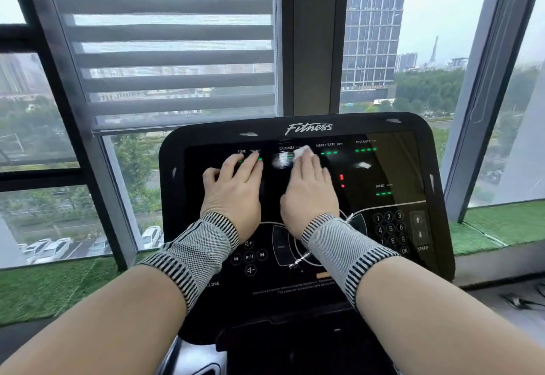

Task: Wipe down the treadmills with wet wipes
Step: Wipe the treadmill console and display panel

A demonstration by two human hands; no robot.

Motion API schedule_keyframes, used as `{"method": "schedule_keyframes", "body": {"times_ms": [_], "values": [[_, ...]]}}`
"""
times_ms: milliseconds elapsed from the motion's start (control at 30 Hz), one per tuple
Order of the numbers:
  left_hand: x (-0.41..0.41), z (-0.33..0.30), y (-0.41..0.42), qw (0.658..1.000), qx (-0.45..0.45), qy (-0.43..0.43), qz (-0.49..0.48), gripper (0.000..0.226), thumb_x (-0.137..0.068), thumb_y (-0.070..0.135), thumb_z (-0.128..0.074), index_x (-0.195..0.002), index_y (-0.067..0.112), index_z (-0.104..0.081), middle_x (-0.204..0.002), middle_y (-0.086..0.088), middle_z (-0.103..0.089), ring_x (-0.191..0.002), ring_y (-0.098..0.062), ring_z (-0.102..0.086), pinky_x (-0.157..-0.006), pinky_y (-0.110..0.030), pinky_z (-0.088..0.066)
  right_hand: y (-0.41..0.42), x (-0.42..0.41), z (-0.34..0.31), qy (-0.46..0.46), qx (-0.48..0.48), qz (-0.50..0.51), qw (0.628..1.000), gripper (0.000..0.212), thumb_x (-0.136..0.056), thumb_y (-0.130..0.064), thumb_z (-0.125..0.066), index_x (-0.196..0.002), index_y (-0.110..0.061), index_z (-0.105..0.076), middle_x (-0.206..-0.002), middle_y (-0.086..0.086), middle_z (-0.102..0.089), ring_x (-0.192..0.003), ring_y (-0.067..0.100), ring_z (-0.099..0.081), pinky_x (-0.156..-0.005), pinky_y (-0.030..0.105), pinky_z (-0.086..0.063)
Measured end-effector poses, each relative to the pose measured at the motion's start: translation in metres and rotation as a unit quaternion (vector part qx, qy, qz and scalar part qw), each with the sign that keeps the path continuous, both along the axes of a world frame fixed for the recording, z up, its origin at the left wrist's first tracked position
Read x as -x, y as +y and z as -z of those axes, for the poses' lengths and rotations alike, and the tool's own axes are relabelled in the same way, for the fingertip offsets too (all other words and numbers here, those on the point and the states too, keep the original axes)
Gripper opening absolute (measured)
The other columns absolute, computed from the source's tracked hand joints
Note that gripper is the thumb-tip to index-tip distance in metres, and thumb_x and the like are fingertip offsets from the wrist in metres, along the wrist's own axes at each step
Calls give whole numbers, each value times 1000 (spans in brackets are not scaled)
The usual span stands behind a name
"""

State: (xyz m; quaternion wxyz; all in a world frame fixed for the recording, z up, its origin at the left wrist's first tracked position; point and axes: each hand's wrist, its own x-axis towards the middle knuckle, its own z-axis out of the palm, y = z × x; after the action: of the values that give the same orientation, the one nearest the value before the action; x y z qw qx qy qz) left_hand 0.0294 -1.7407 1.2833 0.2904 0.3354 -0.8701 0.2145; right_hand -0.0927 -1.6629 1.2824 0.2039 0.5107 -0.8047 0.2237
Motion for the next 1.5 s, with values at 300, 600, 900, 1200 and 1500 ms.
{"method": "schedule_keyframes", "body": {"times_ms": [300,600,900,1200,1500], "values": [[5,5,6,1000,-1,-29,5,61,-77,20,-56,-136,12,-50,-148,1,-42,-133,-25,-35,-93,-46,-29,18,4,19,85,-60,-88,991,67,-95,-20,-35,-150,-3,0,-159,12,9,-147,25,4,-118,39,-1],[1,3,12,999,-18,-45,-13,61,-88,25,-46,-147,17,-34,-157,7,-24,-141,-21,-19,-103,-45,-21,32,4,30,96,-82,-109,986,66,-95,-24,-33,-150,-3,-3,-159,10,4,-146,25,0,-120,40,-8],[3,5,18,999,-31,-38,-11,60,-87,23,-47,-146,15,-35,-157,5,-24,-141,-21,-18,-103,-44,-20,28,10,27,87,-52,-67,993,69,-90,-26,-40,-150,-5,-12,-157,10,-7,-145,27,-10,-118,41,-12],[3,8,17,999,-23,-41,-15,59,-83,24,-51,-140,12,-44,-153,2,-34,-138,-23,-28,-100,-47,-27,21,13,9,113,-80,-92,986,68,-95,-27,-36,-151,-6,-3,-159,8,8,-147,23,2,-119,40,-5],[4,11,18,999,-27,-42,-12,60,-83,23,-50,-142,14,-42,-154,3,-31,-138,-23,-26,-100,-46,-24,16,14,5,92,-76,-54,991,68,-96,-29,-35,-151,-5,-2,-159,10,8,-146,25,2,-119,41,-4]]}}
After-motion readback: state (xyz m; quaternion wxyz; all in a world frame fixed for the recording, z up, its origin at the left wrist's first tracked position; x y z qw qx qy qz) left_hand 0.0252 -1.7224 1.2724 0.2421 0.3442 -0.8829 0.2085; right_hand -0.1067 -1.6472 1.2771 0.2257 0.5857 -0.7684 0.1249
